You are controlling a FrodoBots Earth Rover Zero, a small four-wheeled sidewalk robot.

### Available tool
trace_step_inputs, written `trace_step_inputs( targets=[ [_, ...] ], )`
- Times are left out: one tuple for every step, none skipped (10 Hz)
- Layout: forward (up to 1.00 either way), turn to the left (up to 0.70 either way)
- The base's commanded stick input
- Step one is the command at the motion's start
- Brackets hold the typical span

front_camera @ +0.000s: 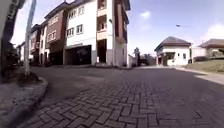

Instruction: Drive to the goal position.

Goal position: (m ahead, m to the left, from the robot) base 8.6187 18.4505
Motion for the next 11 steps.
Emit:
trace_step_inputs(
  targets=[
    [0.70,0.00],
    [0.70,0.00],
    [0.70,0.00],
    [0.70,0.00],
    [0.70,0.00],
    [0.70,0.00],
    [0.70,0.00],
    [0.70,0.00],
    [0.70,0.00],
    [0.70,0.00],
    [0.70,0.00]
  ],
)
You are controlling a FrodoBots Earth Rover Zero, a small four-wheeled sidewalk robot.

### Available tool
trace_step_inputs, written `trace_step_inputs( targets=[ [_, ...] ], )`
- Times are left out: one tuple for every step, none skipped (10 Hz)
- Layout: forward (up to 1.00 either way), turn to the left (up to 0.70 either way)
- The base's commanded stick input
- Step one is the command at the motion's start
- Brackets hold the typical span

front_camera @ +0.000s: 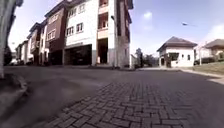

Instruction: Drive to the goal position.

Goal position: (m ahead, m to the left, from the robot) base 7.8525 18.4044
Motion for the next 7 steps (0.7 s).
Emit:
trace_step_inputs(
  targets=[
    [0.70,0.00],
    [0.70,0.00],
    [0.70,0.00],
    [0.70,0.00],
    [0.70,0.00],
    [0.70,0.00],
    [0.70,0.02]
  ],
)
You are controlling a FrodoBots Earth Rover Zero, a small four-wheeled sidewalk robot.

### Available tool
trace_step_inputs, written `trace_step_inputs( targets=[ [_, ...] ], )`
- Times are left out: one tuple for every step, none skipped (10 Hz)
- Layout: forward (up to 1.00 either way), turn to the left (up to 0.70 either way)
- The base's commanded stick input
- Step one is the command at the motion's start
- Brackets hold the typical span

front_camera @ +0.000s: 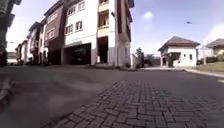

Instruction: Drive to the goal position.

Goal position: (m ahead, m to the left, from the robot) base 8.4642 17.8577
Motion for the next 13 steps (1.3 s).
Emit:
trace_step_inputs(
  targets=[
    [0.70,0.25],
    [0.70,0.35],
    [0.70,0.35],
    [0.70,0.35],
    [0.70,0.35],
    [0.70,0.35],
    [0.70,0.28],
    [0.70,0.01],
    [0.70,0.00],
    [0.70,0.00],
    [0.70,0.00],
    [0.70,0.00],
    [0.70,0.00]
  ],
)
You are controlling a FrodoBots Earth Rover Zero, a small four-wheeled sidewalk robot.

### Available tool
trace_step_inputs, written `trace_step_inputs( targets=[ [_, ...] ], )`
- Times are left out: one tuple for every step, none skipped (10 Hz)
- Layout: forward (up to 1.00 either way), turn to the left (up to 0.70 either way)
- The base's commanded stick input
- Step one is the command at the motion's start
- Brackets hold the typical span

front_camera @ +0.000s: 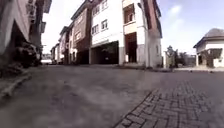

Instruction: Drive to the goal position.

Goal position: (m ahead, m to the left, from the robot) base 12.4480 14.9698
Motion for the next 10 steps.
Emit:
trace_step_inputs(
  targets=[
    [0.70,0.00],
    [0.70,0.00],
    [0.70,0.00],
    [0.70,0.00],
    [0.70,0.26],
    [0.70,0.34],
    [0.70,0.35],
    [0.70,0.24],
    [0.70,0.01],
    [0.70,0.00]
  ],
)
